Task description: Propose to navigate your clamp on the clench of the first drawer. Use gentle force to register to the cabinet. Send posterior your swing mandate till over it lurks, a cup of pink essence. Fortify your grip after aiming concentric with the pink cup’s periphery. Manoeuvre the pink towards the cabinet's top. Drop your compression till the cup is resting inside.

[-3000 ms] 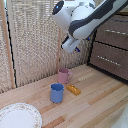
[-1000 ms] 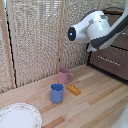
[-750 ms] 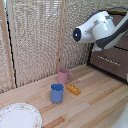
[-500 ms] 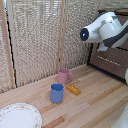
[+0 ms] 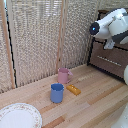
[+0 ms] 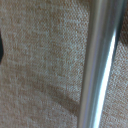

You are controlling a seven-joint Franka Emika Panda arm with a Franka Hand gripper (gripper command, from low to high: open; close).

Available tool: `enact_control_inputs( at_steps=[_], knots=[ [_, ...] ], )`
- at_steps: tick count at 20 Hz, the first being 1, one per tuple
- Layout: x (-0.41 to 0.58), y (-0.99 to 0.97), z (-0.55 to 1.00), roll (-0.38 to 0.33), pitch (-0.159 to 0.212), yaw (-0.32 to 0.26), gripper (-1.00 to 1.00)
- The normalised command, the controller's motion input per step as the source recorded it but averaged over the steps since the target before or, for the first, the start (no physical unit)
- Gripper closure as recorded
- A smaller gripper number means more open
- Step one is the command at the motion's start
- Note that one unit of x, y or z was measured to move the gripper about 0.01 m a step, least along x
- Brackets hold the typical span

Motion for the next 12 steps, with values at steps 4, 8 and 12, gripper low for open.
enact_control_inputs(
  at_steps=[4,8,12],
  knots=[
    [-0.002,-0.12,-0.03,0.111,0.015,0.012,1.0],
    [-0.019,0.0,0.0,0.149,0.082,0.006,1.0],
    [-0.091,0.21,-0.14,0.075,0.018,0.03,1.0]
  ],
)
